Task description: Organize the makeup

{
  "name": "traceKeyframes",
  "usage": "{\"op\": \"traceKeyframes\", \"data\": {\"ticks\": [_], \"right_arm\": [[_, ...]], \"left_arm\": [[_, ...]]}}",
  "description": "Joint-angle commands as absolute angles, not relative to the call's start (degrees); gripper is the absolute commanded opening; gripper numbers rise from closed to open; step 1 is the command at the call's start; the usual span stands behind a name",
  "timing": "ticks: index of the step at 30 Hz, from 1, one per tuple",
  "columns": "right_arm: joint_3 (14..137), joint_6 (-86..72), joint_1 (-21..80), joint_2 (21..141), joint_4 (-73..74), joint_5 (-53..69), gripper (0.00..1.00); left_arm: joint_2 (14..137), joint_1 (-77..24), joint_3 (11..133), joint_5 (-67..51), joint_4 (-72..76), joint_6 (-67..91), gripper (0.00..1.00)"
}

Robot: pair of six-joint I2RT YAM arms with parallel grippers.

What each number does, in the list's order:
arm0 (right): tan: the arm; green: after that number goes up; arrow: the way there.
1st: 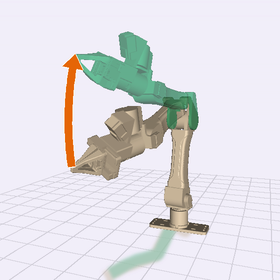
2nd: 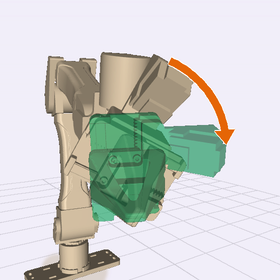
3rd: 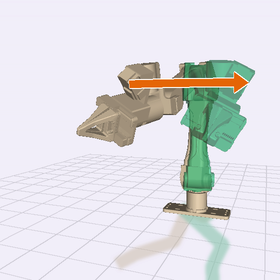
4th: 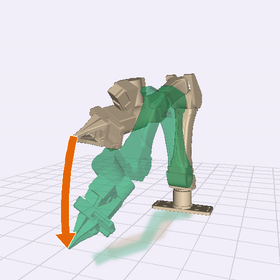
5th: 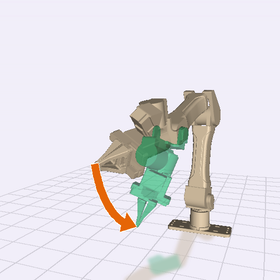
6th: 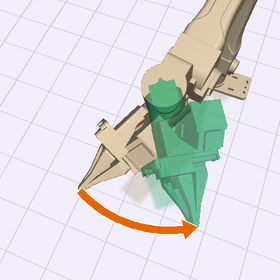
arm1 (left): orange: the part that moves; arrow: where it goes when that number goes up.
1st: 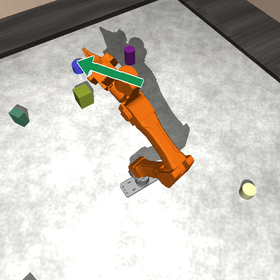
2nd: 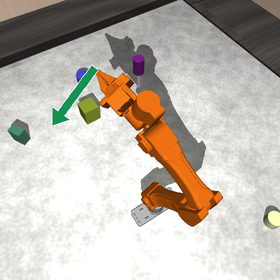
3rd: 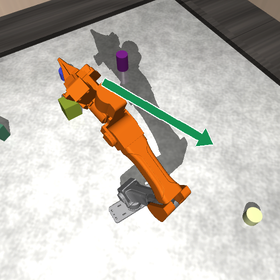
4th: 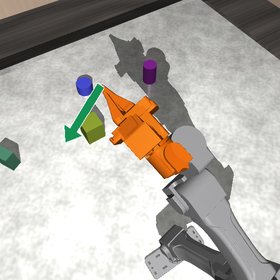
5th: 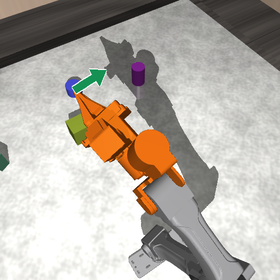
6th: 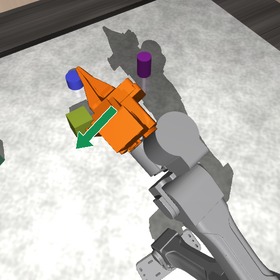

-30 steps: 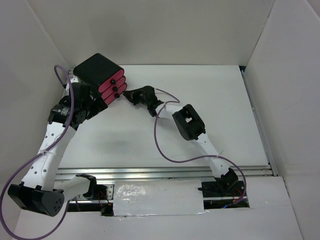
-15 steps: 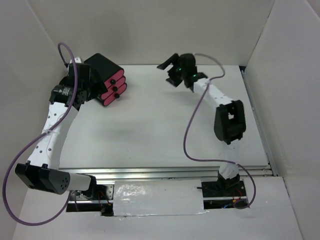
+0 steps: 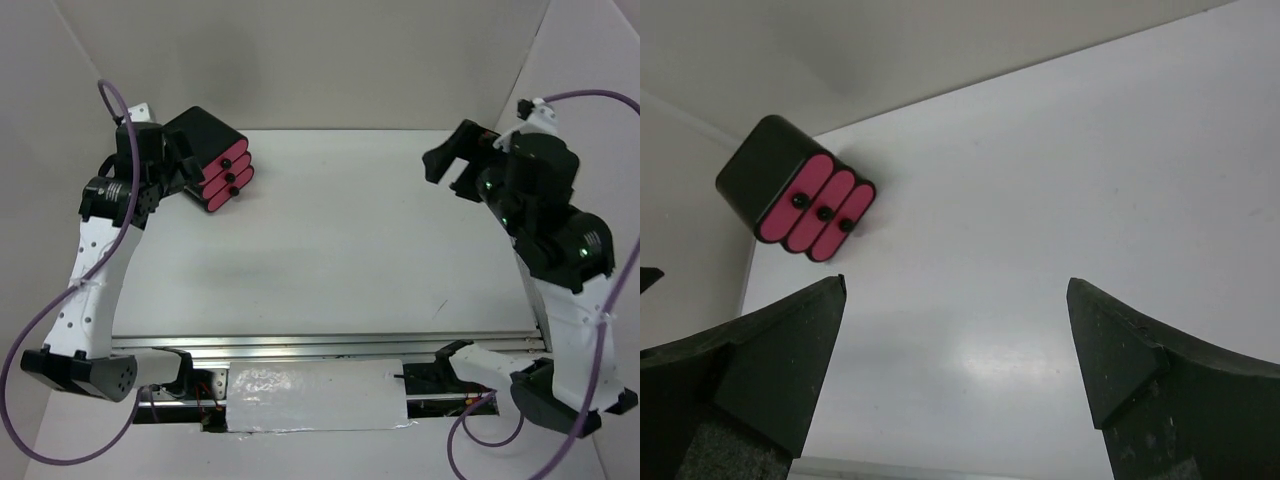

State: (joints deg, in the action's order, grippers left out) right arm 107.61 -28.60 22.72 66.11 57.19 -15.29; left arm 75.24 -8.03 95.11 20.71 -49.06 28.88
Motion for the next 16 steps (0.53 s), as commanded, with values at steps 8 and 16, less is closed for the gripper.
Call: {"op": "traceKeyframes", "data": {"ticks": [8, 16], "right_arm": [[112.68, -27.24, 22.76, 52.75, 77.43, -25.04, 1.00], [110.57, -29.27, 22.76, 50.62, 75.59, -25.58, 1.00]], "left_arm": [[62.41, -7.73, 84.12, 18.53, -50.89, 32.52, 0.99], [63.46, -7.65, 85.86, 20.48, -52.64, 33.05, 0.99]]}}
